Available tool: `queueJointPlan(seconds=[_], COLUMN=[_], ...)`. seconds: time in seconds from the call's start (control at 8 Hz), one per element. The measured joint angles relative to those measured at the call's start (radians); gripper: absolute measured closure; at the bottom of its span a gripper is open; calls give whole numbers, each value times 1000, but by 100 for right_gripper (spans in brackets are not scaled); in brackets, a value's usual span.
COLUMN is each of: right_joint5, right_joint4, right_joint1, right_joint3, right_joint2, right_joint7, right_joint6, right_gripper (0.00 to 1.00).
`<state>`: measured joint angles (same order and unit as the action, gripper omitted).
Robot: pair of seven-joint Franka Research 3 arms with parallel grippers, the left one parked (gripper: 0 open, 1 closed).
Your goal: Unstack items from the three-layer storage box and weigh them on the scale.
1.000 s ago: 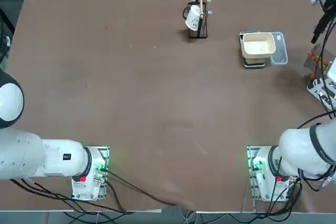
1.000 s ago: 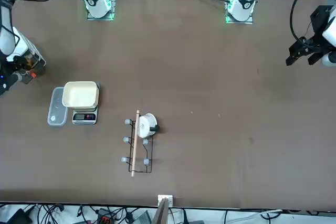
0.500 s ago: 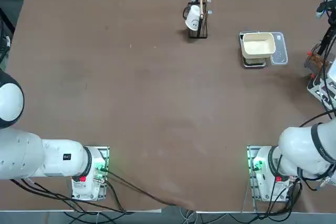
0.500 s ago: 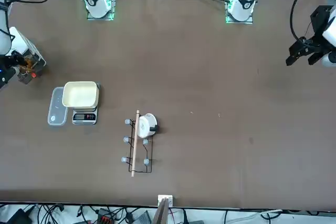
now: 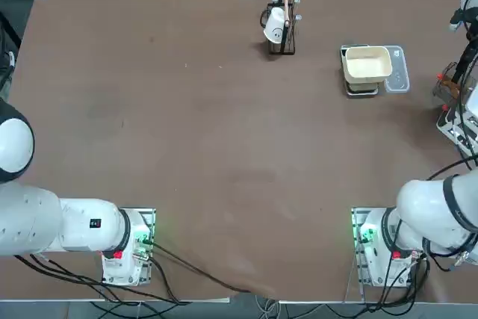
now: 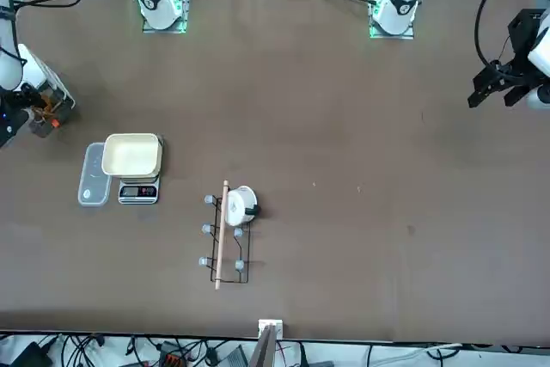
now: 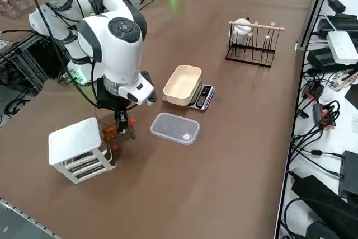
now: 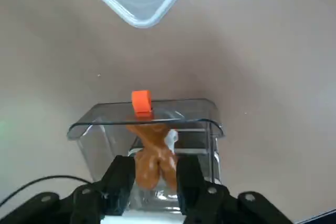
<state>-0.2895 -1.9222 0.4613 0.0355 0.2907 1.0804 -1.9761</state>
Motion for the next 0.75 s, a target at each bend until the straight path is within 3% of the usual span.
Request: queueJointPlan(seconds=[0.75], right_joint5=[0], right_joint4=[-55], right_joint1=[12], right_joint3=[0], right_joint2=[-1], right_joint7=[1], right_joint6=[-79], right_gripper=[37])
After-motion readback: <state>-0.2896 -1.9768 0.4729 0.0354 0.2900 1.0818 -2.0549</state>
